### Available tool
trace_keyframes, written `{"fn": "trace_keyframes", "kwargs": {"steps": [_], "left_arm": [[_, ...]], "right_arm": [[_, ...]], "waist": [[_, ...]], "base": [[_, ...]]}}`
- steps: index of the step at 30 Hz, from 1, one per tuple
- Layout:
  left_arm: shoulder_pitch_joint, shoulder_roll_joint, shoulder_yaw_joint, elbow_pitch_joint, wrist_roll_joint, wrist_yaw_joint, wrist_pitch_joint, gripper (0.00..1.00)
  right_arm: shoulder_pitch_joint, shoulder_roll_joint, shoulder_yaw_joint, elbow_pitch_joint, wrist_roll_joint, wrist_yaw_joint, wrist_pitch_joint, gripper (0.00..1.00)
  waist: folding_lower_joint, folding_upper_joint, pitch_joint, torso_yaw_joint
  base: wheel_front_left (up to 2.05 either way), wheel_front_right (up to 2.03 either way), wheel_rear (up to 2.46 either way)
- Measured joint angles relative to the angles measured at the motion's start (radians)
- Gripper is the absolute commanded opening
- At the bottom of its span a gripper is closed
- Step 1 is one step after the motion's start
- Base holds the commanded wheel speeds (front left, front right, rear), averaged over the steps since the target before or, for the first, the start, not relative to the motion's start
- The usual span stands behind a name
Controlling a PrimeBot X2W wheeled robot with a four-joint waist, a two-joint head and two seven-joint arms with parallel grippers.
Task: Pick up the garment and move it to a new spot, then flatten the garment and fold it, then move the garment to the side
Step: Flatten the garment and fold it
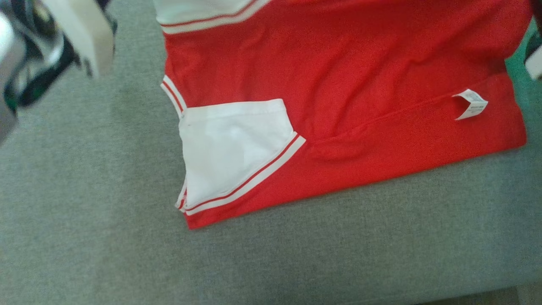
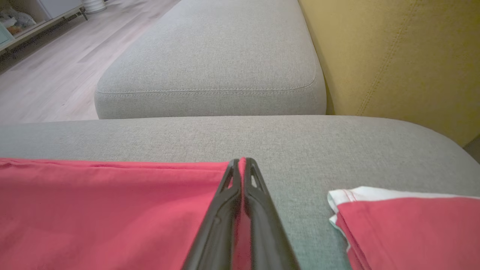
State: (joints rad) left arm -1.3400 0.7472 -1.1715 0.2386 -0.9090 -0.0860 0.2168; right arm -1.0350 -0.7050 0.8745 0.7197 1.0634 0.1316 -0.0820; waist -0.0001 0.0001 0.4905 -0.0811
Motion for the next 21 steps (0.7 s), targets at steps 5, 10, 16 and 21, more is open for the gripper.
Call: {"fn": "trace_keyframes", "kwargs": {"steps": [5, 10, 16, 21], "left_arm": [[0.126, 0.111, -0.01, -0.188, -0.007, 0.092, -0.04, 0.0], [0.246, 0.19, -0.035, -0.376, -0.007, 0.21, -0.071, 0.0], [0.366, 0.234, -0.075, -0.523, 0.005, 0.324, -0.106, 0.0], [0.434, 0.245, -0.096, -0.588, 0.007, 0.38, -0.123, 0.0]], "right_arm": [[0.083, -0.024, -0.003, -0.027, 0.02, 0.0, -0.028, 0.0], [0.157, -0.034, -0.009, -0.044, 0.021, 0.0, -0.058, 0.0], [0.243, -0.055, -0.029, -0.057, 0.024, 0.0, -0.088, 0.0], [0.3, -0.066, -0.051, -0.064, 0.014, 0.0, -0.114, 0.0]], "waist": [[-0.0001, 0.0, -0.046, 0.017], [-0.0001, 0.0, -0.083, 0.031], [-0.0001, 0.0, -0.117, 0.046], [0.0, 0.0, -0.133, 0.051]], "base": [[0.0, 0.0, 0.0], [0.0, 0.0, 0.0], [0.0, 0.0, 0.0], [0.0, 0.0, 0.0]]}}
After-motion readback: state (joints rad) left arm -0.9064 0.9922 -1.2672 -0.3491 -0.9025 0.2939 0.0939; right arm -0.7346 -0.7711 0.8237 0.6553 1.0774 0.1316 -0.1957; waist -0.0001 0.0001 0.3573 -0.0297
